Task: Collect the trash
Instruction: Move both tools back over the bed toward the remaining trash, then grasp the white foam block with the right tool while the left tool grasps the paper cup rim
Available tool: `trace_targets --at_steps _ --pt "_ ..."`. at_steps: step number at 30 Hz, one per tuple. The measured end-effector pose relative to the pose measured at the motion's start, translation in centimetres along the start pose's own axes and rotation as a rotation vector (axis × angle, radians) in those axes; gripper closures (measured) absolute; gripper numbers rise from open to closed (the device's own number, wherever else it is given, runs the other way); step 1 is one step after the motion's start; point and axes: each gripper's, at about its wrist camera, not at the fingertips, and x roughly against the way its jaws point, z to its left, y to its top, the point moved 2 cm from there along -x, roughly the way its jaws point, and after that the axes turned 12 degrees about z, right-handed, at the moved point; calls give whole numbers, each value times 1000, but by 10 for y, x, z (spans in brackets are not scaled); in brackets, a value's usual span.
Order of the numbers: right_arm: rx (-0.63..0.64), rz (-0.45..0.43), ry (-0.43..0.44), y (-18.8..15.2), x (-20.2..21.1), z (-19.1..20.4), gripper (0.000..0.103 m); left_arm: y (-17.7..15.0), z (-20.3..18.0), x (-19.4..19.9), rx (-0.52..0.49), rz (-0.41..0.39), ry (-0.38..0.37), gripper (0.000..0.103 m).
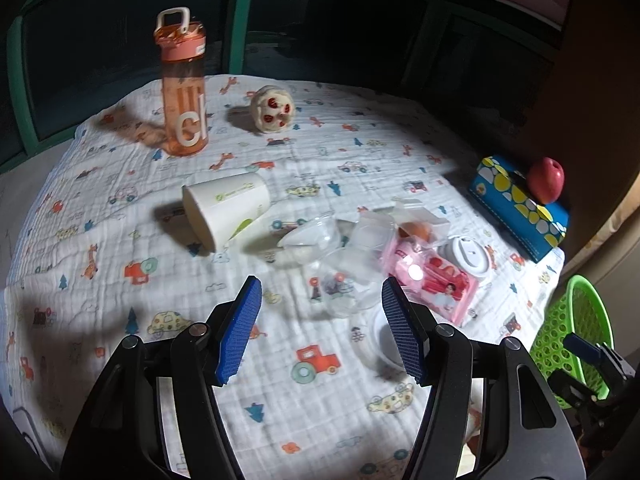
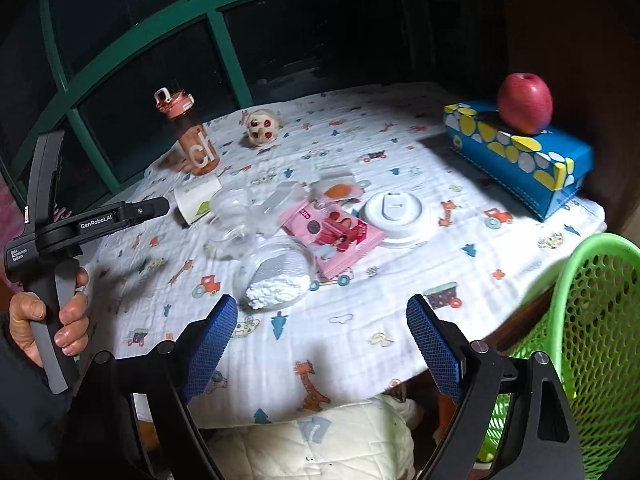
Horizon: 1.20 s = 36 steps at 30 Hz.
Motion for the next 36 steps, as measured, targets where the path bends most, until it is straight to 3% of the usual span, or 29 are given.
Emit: trace_targets --at_steps 7,20,25,28,36 --pt "73 47 30 15 -36 28 23 -1 24 -5 53 12 12 41" --pt "104 148 42 29 -97 38 31 7 60 -15 110 19 42 41" --pt "115 165 21 31 -108 42 34 15 74 -27 131 33 35 41" --pt "128 168 12 32 -111 44 41 20 82 -35 139 37 33 41" --pt "139 156 -5 32 -108 47 43 35 97 -58 156 48 1 43"
